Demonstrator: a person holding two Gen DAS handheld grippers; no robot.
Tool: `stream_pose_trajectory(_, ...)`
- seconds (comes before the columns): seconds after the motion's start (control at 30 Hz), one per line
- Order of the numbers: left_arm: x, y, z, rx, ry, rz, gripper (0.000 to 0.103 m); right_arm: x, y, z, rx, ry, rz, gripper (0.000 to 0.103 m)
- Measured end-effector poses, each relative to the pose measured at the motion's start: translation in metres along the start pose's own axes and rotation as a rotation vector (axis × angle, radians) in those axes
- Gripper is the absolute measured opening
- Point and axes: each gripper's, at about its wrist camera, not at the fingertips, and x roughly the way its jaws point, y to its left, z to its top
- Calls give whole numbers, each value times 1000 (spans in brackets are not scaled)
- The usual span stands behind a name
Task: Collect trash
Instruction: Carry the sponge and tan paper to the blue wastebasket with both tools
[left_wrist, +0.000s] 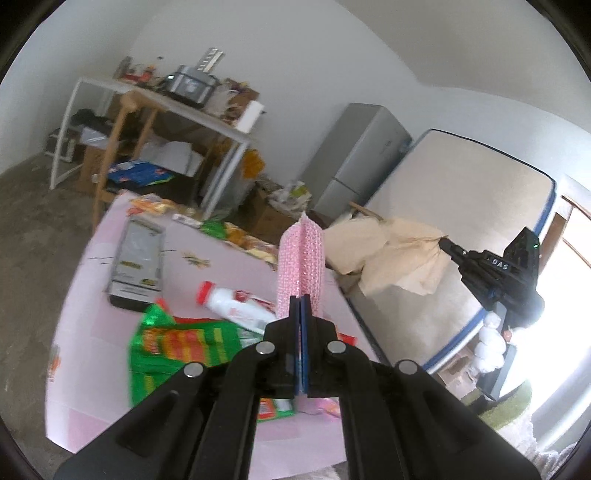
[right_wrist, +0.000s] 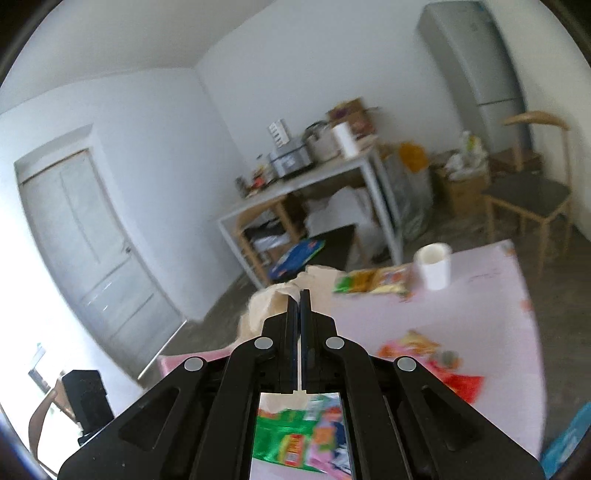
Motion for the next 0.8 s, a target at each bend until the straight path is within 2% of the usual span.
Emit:
stream_pose_trajectory(0.23, 26, -51, -13, 67, 69, -95, 0, -66, -52, -12, 70, -61, -135, 0)
stream_pose_trajectory(0.4, 42, -84, -22, 93, 138, -202, 0, -99, -82, -26, 145, -98, -233, 0)
stream_pose_trajectory(0.63, 57, -122, -40, 64, 290, -407, 0, -124, -133, -59, 253, -98, -353, 0)
stream_pose_trajectory(0.8, 49, -135, -49, 61, 352, -480, 0, -127, -164, -80, 327, -76, -398, 0)
